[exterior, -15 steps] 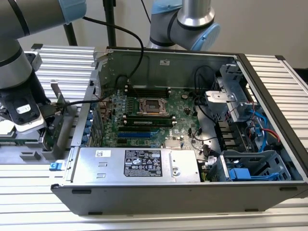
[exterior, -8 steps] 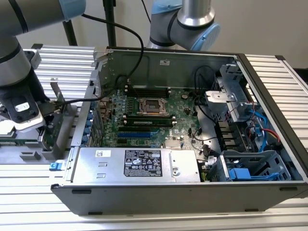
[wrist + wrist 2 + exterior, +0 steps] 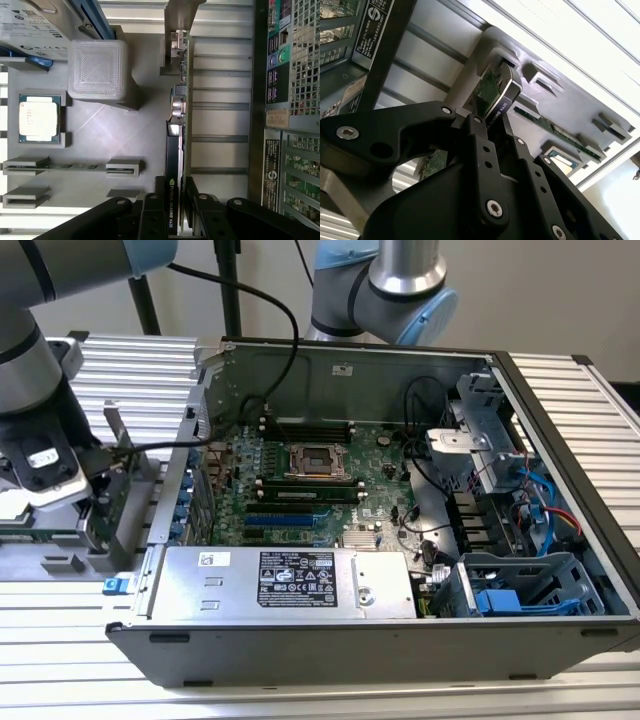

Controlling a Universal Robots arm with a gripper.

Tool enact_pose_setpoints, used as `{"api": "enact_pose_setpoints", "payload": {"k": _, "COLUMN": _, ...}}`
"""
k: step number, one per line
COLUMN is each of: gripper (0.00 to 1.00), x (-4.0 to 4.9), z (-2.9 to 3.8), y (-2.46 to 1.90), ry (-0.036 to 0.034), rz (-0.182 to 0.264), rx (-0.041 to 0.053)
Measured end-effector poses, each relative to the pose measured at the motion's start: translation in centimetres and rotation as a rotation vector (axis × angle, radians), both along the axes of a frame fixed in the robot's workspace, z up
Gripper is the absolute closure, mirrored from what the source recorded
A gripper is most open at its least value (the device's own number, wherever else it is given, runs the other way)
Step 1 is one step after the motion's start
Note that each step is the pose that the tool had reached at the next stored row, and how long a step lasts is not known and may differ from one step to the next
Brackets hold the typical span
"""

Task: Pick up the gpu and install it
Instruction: 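Pick up the gpu and move the gpu toward the slot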

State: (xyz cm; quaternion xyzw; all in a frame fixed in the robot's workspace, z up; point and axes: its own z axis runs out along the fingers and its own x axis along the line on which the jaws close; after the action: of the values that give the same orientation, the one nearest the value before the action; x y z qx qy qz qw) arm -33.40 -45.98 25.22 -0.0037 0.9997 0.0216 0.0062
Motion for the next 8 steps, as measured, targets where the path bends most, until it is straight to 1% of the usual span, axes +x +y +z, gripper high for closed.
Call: {"api": "enact_pose_setpoints", "payload": {"k": 8, "gripper": 1.00, "x": 0.00, "z": 0.26, "y": 0.00, "ry": 0.0001, "rz": 0.000, "rx": -0.0001}}
